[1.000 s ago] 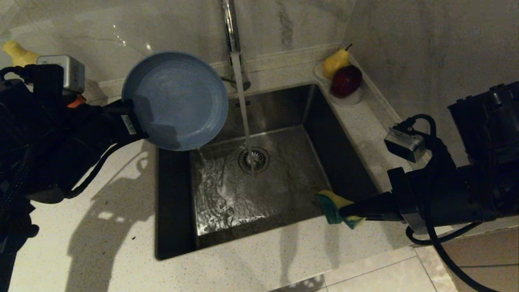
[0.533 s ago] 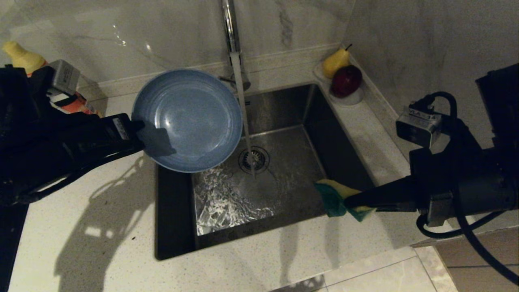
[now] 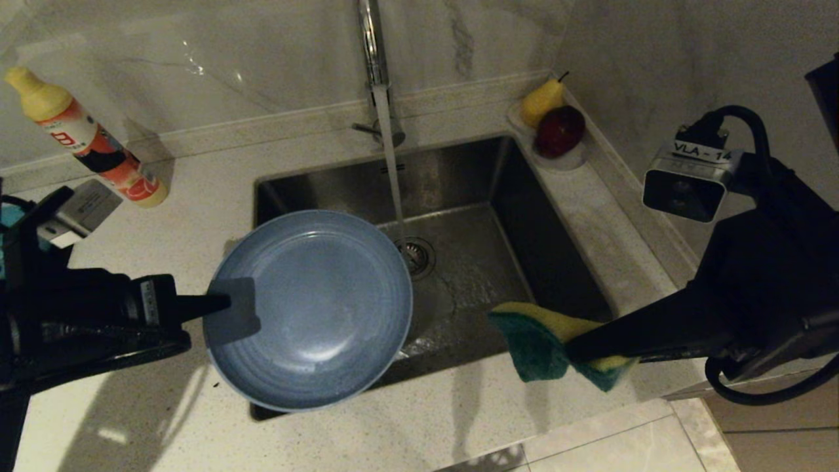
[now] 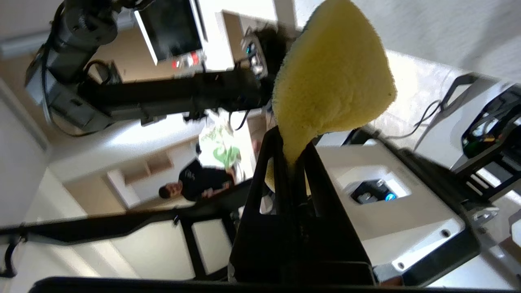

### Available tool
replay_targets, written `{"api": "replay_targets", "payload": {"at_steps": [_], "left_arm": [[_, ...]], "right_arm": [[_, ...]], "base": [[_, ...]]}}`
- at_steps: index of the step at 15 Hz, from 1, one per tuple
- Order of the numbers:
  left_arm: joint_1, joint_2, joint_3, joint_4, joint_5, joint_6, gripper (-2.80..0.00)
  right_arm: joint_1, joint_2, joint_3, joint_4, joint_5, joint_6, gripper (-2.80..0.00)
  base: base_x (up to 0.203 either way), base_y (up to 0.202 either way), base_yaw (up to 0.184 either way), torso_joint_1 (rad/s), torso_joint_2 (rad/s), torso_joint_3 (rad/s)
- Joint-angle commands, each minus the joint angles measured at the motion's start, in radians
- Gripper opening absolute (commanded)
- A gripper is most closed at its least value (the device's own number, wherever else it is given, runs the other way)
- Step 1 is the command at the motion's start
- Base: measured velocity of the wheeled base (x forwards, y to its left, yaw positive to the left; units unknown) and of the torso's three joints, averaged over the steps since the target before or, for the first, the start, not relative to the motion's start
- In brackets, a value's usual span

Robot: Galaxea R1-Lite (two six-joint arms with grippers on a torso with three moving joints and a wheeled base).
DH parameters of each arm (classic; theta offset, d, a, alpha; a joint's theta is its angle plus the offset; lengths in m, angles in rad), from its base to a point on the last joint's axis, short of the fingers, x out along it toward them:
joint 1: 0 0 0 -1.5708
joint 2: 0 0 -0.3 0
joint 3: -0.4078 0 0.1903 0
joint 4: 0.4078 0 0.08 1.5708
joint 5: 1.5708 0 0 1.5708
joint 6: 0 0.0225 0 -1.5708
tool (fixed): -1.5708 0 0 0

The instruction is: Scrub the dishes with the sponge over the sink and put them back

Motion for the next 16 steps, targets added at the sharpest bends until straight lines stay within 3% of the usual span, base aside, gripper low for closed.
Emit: {"api": "replay_targets", "payload": {"at_steps": [1, 7, 9, 16], "left_arm": [[-0.005, -0.065, 0.048, 0.017, -0.009, -0.002, -2.80], [-0.062, -0.070, 0.195, 0.021, -0.015, 0.016, -2.80], [-0.084, -0.061, 0.223, 0.016, -0.062, 0.017, -2.80], [-0.086, 0.061, 0.253, -0.006, -0.063, 0.091, -2.80]], "right_arm": [[0.050, 0.031, -0.038, 0.030, 0.005, 0.006, -2.80], [0.144, 0.147, -0.172, 0.119, 0.005, 0.006, -2.80], [0.170, 0.184, -0.220, 0.157, 0.002, 0.004, -2.80], [0.184, 0.347, -0.321, 0.219, 0.004, -0.008, -2.80]], "base": [[0.000, 0.000, 0.000, 0.000, 0.00, 0.000], [0.000, 0.000, 0.000, 0.000, 0.00, 0.000], [0.000, 0.000, 0.000, 0.000, 0.00, 0.000], [0.000, 0.000, 0.000, 0.000, 0.00, 0.000]]}}
